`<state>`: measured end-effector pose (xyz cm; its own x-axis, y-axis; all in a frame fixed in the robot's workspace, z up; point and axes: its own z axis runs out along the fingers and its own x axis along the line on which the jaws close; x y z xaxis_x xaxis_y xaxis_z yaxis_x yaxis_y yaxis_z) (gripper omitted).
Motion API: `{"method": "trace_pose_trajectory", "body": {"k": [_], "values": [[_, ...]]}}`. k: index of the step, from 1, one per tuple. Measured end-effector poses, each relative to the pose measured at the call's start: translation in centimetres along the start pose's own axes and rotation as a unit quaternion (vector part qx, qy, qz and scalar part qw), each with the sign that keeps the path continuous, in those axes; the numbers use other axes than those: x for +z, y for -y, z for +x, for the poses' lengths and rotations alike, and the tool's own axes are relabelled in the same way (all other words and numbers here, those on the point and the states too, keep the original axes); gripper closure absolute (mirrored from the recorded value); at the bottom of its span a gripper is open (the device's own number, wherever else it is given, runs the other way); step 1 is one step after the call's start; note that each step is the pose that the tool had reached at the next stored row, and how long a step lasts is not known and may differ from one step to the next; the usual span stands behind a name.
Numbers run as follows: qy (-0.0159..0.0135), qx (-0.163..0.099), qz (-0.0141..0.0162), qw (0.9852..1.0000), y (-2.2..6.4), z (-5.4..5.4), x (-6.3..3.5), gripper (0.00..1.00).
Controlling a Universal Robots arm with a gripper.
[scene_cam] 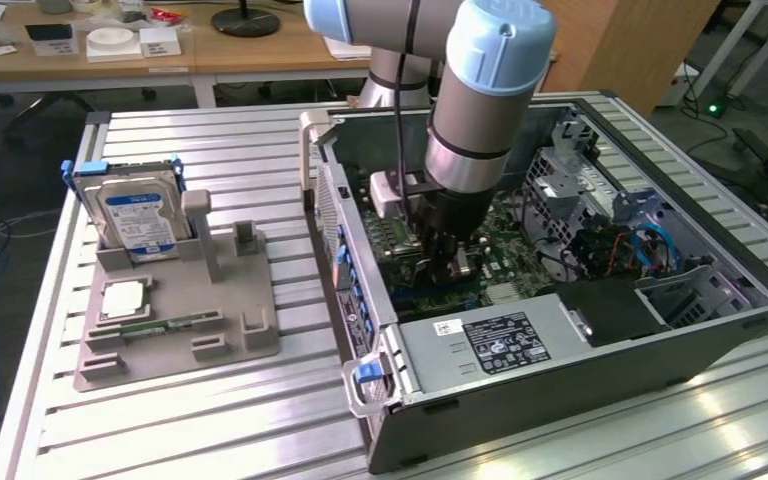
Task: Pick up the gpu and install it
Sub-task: 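Insert the gpu into the slot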
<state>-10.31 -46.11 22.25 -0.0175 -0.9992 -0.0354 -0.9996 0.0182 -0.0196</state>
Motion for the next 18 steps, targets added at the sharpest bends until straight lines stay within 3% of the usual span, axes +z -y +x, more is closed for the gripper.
{"method": "trace_pose_trajectory", "body": {"k": [18], "values": [[-0.0001, 0.0, -0.0001, 1.0, -0.01, 0.01, 0.31, 0.73]]}}
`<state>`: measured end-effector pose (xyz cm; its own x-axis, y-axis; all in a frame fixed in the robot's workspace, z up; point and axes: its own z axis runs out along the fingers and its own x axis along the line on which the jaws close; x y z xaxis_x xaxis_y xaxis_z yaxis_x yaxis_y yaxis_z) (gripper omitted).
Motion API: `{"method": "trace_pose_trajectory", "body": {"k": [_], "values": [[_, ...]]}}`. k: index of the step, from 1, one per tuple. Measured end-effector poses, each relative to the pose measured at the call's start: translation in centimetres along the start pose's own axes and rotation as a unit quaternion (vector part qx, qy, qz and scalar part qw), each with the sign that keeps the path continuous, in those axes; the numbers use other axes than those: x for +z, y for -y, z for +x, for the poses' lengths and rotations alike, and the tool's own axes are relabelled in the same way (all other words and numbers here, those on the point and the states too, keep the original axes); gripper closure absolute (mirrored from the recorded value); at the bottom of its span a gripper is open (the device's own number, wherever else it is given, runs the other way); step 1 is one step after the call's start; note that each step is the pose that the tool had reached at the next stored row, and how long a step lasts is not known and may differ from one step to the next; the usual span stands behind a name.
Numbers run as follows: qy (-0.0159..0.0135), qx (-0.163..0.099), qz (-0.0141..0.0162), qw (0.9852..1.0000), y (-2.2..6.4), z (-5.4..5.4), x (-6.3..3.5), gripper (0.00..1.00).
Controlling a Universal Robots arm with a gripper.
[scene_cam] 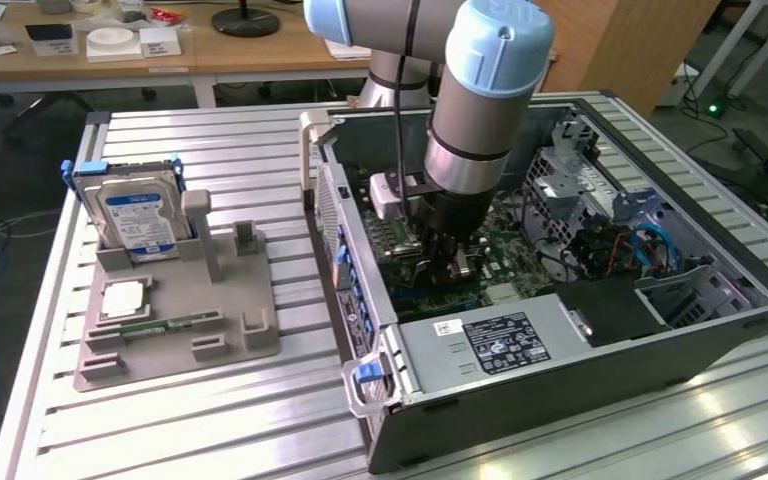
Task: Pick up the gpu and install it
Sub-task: 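Insert the gpu into the slot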
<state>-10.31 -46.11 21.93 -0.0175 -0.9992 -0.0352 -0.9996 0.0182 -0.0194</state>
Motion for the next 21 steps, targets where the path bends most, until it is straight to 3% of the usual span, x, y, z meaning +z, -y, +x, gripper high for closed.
{"method": "trace_pose_trajectory", "body": {"k": [15, 16, 18, 21], "values": [[0.0, 0.0, 0.0, 1.0, 0.0, 0.0, 0.0, 0.73], [0.002, 0.0, 0.0009, 1.0, 0.01, -0.04, 0.15, 0.72], [0.0013, 0.0, 0.0006, 1.0, 0.02, -0.04, 0.12, 0.66], [0.0002, 0.0, 0.0001, 1.0, 0.0, 0.0, 0.02, 0.66]]}}
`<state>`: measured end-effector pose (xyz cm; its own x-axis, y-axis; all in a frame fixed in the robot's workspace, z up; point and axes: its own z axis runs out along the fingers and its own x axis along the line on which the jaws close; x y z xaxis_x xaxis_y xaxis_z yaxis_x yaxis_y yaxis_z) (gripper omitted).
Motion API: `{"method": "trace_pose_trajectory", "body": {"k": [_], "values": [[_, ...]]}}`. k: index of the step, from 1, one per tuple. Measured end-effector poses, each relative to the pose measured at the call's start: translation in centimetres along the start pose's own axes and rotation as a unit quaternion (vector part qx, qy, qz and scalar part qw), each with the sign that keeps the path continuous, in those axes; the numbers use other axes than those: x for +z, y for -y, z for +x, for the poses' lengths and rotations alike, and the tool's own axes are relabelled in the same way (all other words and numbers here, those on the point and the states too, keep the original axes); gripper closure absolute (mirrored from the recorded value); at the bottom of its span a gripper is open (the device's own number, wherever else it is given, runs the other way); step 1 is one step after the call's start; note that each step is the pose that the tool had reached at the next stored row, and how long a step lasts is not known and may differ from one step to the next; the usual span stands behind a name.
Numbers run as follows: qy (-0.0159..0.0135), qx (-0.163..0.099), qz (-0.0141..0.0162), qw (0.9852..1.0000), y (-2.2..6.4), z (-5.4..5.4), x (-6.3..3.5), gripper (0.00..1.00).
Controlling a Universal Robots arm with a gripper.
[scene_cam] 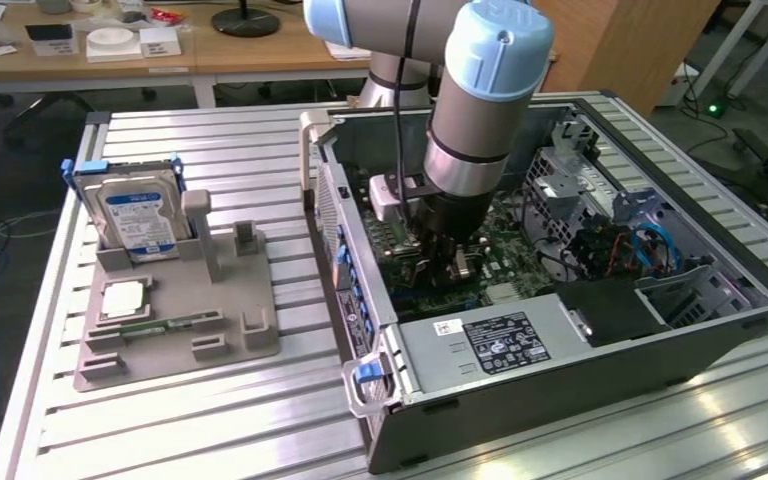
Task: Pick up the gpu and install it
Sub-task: 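Insert the gpu into the slot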
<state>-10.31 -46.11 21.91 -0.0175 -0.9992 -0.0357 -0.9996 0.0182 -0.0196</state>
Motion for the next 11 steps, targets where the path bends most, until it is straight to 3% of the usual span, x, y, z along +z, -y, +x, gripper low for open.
{"method": "trace_pose_trajectory", "body": {"k": [4, 11], "values": [[-0.0003, 0.0, 0.0005, 1.0, -0.01, 0.0, -0.28, 0.66], [-0.0001, 0.0, 0.0013, 1.0, 0.04, -0.1, -3.22, 0.66]]}}
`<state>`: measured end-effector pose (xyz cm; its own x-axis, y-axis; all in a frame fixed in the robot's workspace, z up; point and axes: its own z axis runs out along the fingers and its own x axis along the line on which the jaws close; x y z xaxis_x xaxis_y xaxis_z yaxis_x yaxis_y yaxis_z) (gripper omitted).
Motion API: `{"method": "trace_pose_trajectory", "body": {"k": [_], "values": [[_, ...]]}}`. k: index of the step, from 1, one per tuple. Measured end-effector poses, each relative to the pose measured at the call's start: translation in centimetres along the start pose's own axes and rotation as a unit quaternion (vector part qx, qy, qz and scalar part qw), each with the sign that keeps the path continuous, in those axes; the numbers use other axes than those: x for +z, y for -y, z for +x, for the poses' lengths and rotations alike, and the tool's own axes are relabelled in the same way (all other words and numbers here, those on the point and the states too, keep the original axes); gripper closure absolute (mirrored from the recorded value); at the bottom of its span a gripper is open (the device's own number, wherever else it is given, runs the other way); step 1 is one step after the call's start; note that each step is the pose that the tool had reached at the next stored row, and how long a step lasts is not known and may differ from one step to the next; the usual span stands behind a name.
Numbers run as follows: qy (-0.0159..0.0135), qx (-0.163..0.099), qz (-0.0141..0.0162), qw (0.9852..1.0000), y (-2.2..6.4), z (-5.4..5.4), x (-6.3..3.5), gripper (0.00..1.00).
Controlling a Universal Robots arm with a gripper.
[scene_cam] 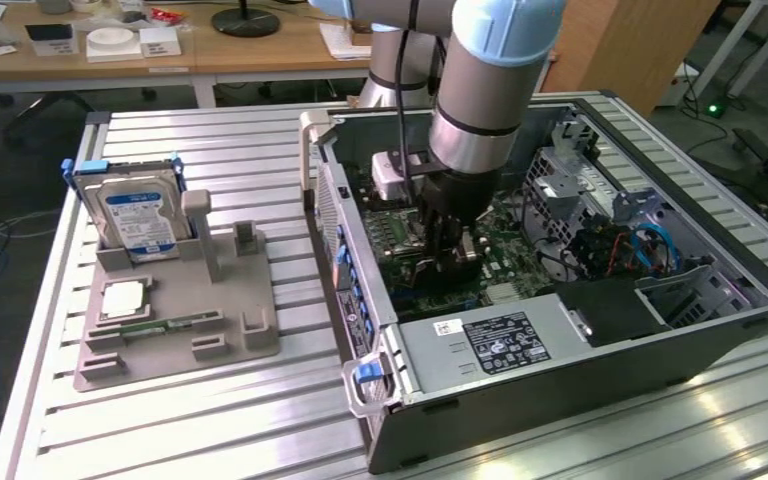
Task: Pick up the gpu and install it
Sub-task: 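Insert the gpu into the slot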
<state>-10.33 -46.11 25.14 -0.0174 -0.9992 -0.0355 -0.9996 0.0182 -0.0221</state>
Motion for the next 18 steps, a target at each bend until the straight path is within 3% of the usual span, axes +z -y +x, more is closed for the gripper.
{"method": "trace_pose_trajectory", "body": {"k": [4, 10, 11, 13, 16, 18], "values": [[0.0, -0.001, 0.0001, 1.0, 0.02, -0.04, -1.09, 0.66], [0.0, -0.001, 0.0002, 1.0, 0.03, -0.04, -1.22, 0.67], [-0.0001, -0.001, 0.0001, 1.0, 0.03, -0.04, -1.23, 0.74], [-0.0001, -0.001, 0.0001, 1.0, 0.02, -0.04, -1.23, 0.74], [0.0, -0.001, 0.0001, 1.0, 0.03, -0.05, -1.23, 0.89], [0.0, -0.001, 0.0001, 1.0, 0.03, -0.04, -1.23, 0.89]]}}
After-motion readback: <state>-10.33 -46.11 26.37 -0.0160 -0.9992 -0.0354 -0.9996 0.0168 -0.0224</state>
